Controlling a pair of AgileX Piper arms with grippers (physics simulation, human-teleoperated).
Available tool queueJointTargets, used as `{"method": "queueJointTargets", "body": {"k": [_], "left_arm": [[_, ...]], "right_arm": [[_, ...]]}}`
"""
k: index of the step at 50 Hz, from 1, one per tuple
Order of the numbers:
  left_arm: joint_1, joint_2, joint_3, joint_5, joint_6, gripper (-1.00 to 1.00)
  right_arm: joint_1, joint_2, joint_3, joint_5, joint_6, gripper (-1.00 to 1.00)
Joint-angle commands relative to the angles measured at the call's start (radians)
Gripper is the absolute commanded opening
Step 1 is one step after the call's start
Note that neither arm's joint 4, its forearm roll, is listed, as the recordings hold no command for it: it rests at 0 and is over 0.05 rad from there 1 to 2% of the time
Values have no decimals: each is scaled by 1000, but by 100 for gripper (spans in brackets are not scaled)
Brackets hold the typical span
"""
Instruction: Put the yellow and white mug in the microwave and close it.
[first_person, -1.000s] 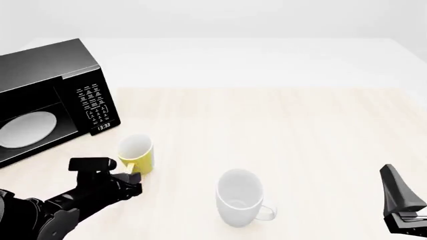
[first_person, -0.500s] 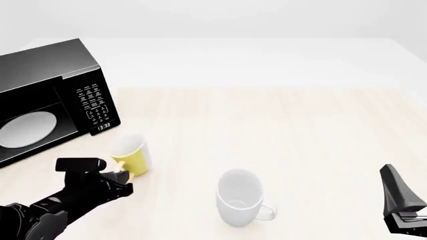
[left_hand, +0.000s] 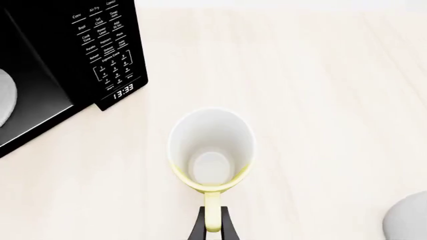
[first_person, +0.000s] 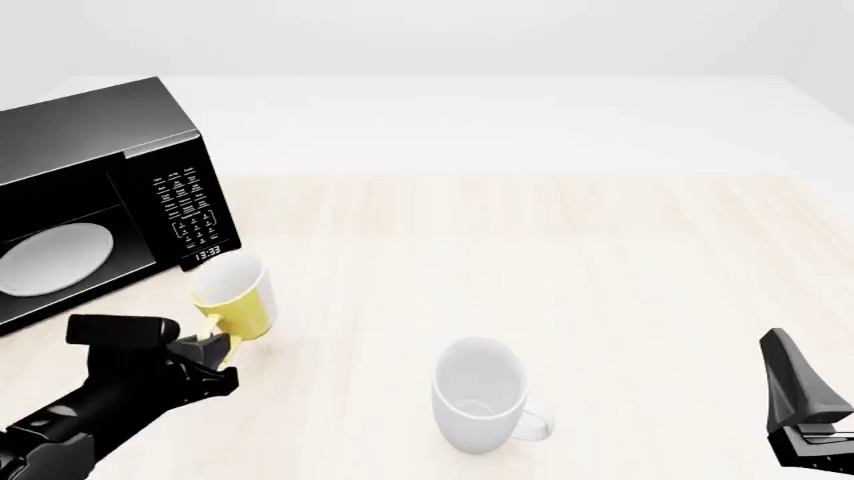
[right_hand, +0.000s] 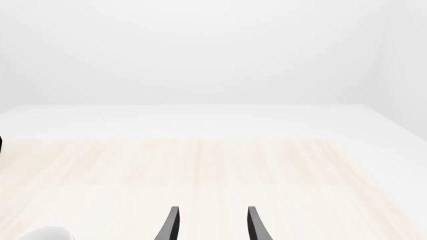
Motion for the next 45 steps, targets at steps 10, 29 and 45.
{"method": "queueJointTargets", "body": {"k": [10, 29, 45], "left_arm": [[49, -157, 19, 65, 37, -100], [130, -235, 31, 94, 54, -100], [230, -242, 26, 96, 49, -100]], "right_arm": [[0, 0, 0, 0, 0, 100], [0, 0, 0, 0, 0, 100], [0, 0, 0, 0, 0, 100]]}}
